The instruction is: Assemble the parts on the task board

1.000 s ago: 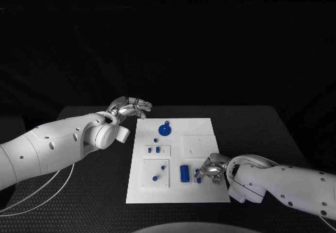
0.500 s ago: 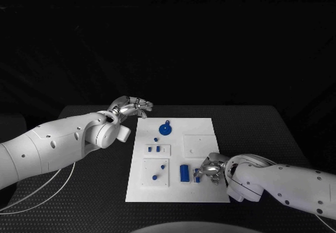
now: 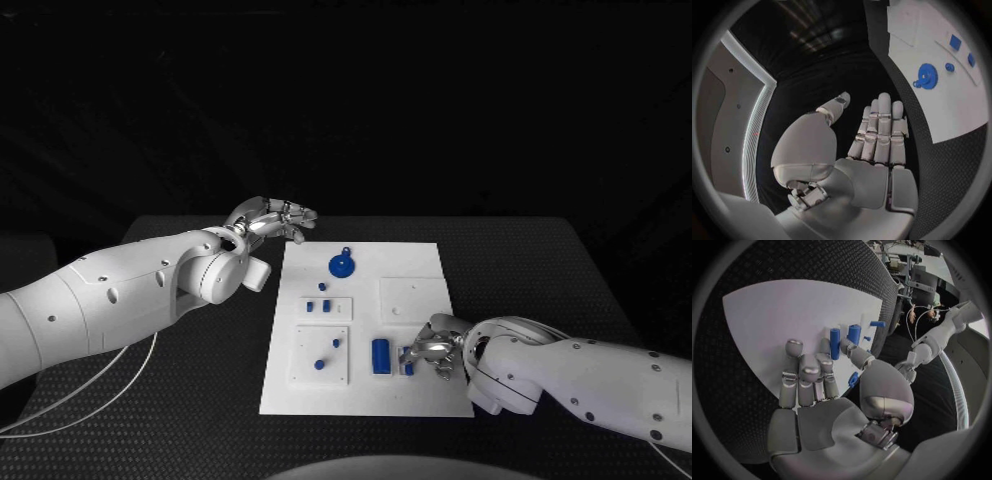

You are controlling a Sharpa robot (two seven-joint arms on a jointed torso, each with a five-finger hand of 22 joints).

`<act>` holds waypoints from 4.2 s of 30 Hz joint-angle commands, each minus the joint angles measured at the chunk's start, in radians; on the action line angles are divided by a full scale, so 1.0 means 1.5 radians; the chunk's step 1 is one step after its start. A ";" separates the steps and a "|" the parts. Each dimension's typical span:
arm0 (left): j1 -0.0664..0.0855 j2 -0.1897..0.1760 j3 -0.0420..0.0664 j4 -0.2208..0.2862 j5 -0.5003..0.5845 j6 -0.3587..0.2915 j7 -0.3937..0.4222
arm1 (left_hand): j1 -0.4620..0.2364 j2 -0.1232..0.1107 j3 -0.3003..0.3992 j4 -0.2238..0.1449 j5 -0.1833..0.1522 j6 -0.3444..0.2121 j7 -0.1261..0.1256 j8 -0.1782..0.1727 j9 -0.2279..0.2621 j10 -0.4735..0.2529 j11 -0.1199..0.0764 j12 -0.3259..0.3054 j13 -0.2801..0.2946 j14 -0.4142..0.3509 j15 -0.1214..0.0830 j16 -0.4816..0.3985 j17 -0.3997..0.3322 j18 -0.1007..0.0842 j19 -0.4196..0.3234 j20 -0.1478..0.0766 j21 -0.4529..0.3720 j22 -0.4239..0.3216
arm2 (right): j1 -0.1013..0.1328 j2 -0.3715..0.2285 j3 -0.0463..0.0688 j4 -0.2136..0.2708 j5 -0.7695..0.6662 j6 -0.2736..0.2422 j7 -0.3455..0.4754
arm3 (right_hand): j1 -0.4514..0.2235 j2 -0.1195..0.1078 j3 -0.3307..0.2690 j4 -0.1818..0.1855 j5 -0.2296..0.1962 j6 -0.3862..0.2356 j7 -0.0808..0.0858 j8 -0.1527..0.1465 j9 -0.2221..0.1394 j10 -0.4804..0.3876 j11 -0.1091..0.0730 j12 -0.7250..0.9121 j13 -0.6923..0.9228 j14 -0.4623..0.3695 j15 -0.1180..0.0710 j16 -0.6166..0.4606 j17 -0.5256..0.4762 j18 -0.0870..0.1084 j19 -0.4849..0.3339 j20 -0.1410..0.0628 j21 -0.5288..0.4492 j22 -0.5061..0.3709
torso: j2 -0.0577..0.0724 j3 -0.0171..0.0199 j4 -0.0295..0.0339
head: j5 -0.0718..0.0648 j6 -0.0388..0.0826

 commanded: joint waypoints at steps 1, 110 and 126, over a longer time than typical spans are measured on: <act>0.001 0.001 0.000 0.001 0.002 0.009 0.003 | -0.006 -0.001 0.000 0.003 -0.003 -0.003 0.000 0.002 -0.001 -0.003 0.001 0.002 -0.001 -0.001 0.004 -0.004 0.001 0.008 0.003 -0.002 -0.005 0.001 | -0.001 0.005 0.000 0.005 -0.012 0.014 0.020 | -0.001 -0.014 -0.005 -0.001 -0.002 -0.001 0.004 -0.003 0.000 -0.003 -0.001 -0.004 0.001 0.000 -0.004 -0.004 0.000 0.008 0.004 -0.001 0.001 0.011 | 0.000 0.0001 -0.0002 | 0.002 -0.001; 0.000 0.001 -0.003 -0.002 0.000 0.008 -0.007 | -0.005 0.000 0.000 0.009 -0.003 -0.006 0.001 0.003 -0.002 -0.004 0.001 0.003 -0.003 -0.002 0.004 -0.006 0.004 0.008 0.003 -0.002 -0.007 0.004 | -0.001 -0.010 0.000 0.000 -0.093 0.136 0.009 | 0.020 -0.034 -0.049 -0.008 0.008 0.006 0.003 -0.011 0.000 0.000 -0.002 -0.009 0.004 0.001 -0.004 -0.011 0.004 0.008 0.002 0.002 -0.005 0.010 | 0.000 0.0006 0.0002 | 0.007 -0.004; 0.000 0.007 -0.003 -0.011 0.000 0.004 0.002 | -0.005 0.000 -0.001 0.009 -0.003 -0.006 0.001 0.003 -0.002 -0.004 0.001 0.003 -0.003 -0.001 0.004 -0.006 0.005 0.008 0.003 -0.002 -0.008 0.005 | 0.038 -0.042 0.017 -0.016 0.001 0.091 0.143 | -0.003 -0.077 -0.081 0.033 0.003 -0.008 0.007 -0.018 -0.002 -0.011 0.002 -0.015 0.004 -0.002 -0.002 -0.020 0.001 0.008 -0.005 0.002 -0.013 0.009 | -0.001 0.0008 -0.0012 | 0.001 0.006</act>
